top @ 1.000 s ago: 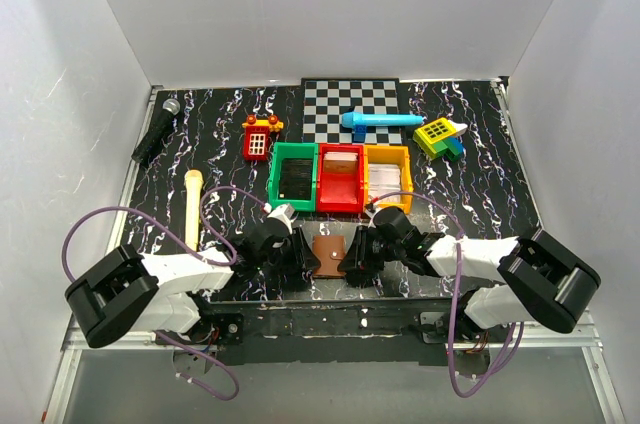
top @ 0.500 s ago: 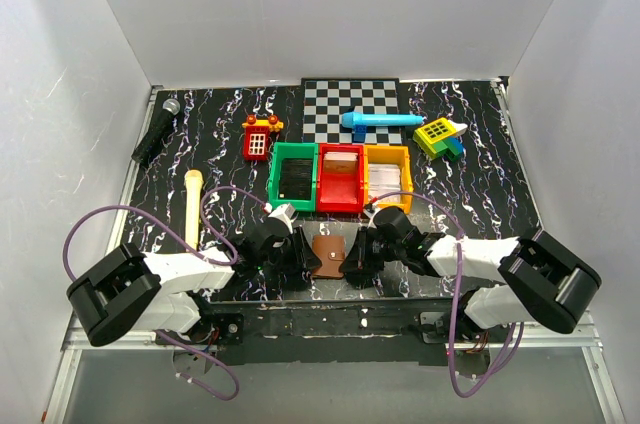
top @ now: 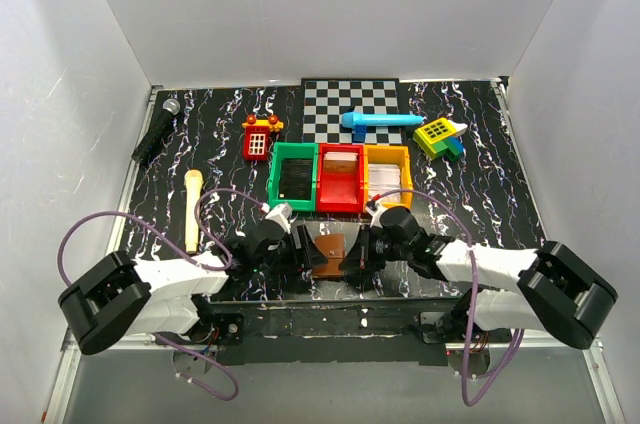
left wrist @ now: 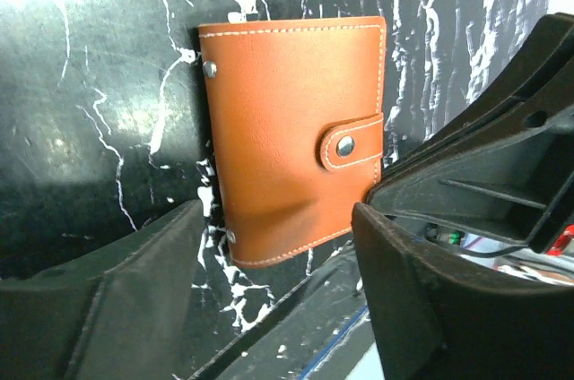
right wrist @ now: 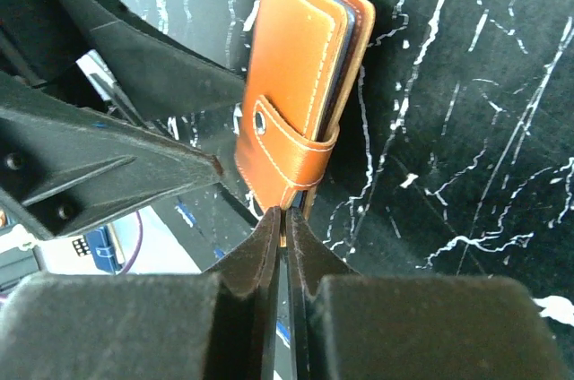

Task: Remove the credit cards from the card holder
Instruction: Open the card holder at the center of the board.

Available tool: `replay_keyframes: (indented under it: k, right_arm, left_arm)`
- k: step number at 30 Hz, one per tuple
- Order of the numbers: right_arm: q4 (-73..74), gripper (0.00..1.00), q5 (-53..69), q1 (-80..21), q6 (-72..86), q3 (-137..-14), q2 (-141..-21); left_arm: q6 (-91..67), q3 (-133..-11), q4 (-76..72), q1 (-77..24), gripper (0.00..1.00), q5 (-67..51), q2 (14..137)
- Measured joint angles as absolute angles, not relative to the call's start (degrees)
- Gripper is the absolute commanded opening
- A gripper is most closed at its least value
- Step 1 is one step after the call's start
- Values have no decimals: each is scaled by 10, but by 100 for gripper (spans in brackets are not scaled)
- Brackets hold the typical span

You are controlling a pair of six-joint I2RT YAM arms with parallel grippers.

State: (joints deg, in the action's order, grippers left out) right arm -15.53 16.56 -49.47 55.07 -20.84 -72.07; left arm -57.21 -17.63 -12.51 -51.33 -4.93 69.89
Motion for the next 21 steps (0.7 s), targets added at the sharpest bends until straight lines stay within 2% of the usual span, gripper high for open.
replay_keyframes:
  k: [4, 14, 21]
  right_arm:
    - [-136, 1, 161, -495, 538, -206, -673]
    - [-42, 1, 149, -495, 502, -213, -612]
    - [86, 1, 134, -495, 462, -283, -574]
  left_arm:
    - [-578, -157, -124, -513, 80, -44, 659]
    - [-590, -113, -147, -507, 83, -37, 607]
    - [-594, -86, -188, -507, 85, -33, 583]
